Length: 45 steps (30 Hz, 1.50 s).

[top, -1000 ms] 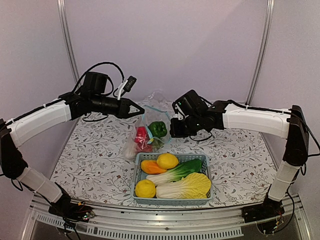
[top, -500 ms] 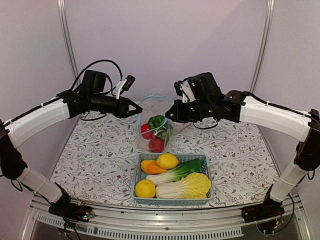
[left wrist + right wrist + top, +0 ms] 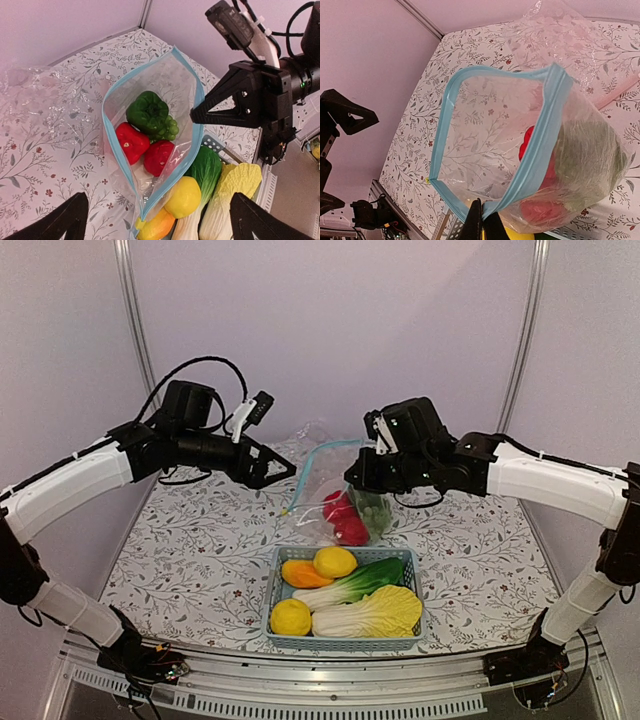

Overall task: Place the food in the zip-top bag and seal the zipper
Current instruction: Pass from the left arm to the right, then pass from the right arm to the left

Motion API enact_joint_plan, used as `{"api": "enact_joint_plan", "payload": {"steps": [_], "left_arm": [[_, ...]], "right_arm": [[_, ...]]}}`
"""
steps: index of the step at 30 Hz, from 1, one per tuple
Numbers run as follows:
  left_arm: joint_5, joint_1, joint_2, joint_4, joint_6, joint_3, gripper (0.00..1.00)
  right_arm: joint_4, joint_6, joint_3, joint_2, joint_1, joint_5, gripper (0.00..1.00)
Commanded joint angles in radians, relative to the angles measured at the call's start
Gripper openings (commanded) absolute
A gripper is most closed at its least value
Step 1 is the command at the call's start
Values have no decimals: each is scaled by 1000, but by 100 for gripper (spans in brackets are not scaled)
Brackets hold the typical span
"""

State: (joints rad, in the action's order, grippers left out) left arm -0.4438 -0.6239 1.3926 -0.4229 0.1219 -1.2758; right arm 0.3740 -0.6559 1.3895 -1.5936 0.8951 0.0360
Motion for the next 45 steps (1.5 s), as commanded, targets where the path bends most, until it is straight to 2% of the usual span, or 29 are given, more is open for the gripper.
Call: {"api": "enact_joint_plan", "payload": {"steps": [1,3,10,13,16,20,31,43,45], "left_arm": [[60,-19,-54,8,56,95,100],[69,-19,-87,61,92,162,98],[18,-20,-104,184,194,296,73],[-12,-21,-102,223,200,328,72],[-66,-27,-76,228,179,332,72],[-35,-55,-42,225,159,334,71],[47,-108,18,225,99,271,38],[192,-132,45,224,76,244,40],[196,-136,44,228,68,243,31]], "right_arm": [[-20,-16,-20,55,-4,64,0],[-26,-16,-27,63,-4,68,0],[-30,-16,-44,82,-4,74,0],[-30,-13,-55,92,-4,79,0],[-32,-16,-65,102,-5,83,0],[-36,-15,-71,110,-4,84,0],[-37,-15,-87,127,-4,90,0],[-37,-14,-95,138,-4,87,0],[-35,-13,-96,138,-5,88,0]]}}
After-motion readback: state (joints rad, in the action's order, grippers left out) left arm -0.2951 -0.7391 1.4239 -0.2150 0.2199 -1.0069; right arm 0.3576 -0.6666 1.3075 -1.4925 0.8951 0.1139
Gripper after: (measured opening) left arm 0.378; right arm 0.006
